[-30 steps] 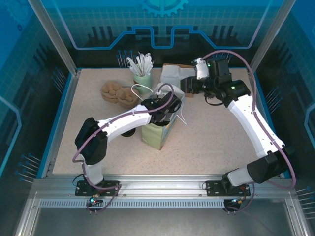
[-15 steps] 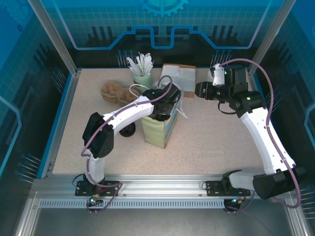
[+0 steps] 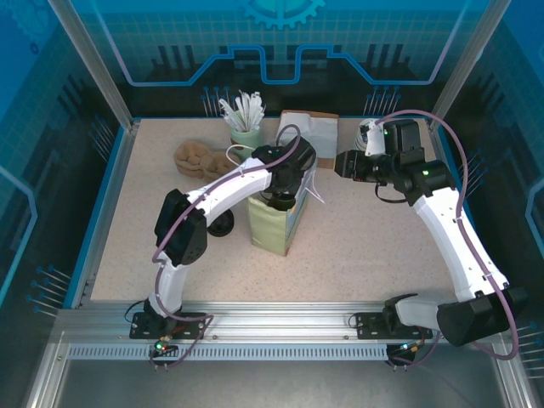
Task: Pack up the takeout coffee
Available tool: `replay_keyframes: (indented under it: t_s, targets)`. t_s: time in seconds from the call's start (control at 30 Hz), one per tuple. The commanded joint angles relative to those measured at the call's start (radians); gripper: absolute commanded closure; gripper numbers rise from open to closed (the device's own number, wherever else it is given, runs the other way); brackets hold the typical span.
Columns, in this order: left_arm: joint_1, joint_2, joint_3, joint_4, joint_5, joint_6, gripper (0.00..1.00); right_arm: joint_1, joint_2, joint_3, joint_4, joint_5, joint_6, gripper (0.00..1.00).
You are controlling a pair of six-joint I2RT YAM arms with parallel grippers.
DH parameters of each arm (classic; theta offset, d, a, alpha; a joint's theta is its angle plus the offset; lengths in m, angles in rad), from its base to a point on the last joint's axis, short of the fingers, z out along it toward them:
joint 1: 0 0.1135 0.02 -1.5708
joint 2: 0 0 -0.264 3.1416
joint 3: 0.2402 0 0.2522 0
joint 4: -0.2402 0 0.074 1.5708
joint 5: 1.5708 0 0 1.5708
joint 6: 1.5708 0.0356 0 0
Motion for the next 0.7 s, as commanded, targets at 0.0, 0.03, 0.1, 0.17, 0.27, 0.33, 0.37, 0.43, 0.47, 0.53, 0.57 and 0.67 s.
replay_keyframes:
  t_s: [0.0,0.03,0.1,0.17,0.27,0.33,0.37,0.43,0.47,0.53,0.57,0.67]
  targets:
    - [0.013,0.071,0.017,-0.065,0.065,0.016,0.37,-0.011,-0.016,-0.015,-0.016,-0.042,0.012,0.57]
    - [0.014,0.075,0.018,-0.065,0.067,0.017,0.37,-0.01,-0.015,-0.014,-0.015,-0.046,0.013,0.57]
    - [0.019,0.085,0.021,-0.062,0.073,0.019,0.37,-0.011,-0.01,-0.012,-0.014,-0.049,0.009,0.57]
    - [0.021,0.099,0.022,-0.063,0.083,0.02,0.37,-0.01,-0.004,-0.006,-0.014,-0.052,0.003,0.57]
    - [0.022,0.113,0.021,-0.058,0.091,0.02,0.37,-0.011,0.008,0.003,-0.018,-0.063,0.002,0.57]
    - [0.021,0.118,0.016,-0.052,0.099,0.021,0.38,-0.011,0.012,0.002,-0.017,-0.065,0.002,0.57]
    - [0.021,0.117,0.011,-0.043,0.104,0.021,0.38,-0.011,0.013,0.003,-0.015,-0.064,0.0,0.57]
    - [0.019,0.117,-0.004,-0.03,0.111,0.024,0.38,-0.011,0.019,0.007,-0.011,-0.064,-0.004,0.57]
    - [0.02,0.118,-0.014,-0.024,0.111,0.023,0.38,-0.011,0.024,0.011,-0.013,-0.066,-0.004,0.57]
    - [0.017,0.118,-0.031,-0.015,0.116,0.024,0.38,-0.01,0.037,0.018,-0.008,-0.07,-0.002,0.57]
    - [0.016,0.118,-0.037,-0.012,0.116,0.023,0.38,-0.011,0.043,0.02,-0.005,-0.072,0.0,0.57]
    - [0.01,0.118,-0.053,0.001,0.118,0.026,0.38,-0.011,0.069,0.033,0.011,-0.084,0.016,0.57]
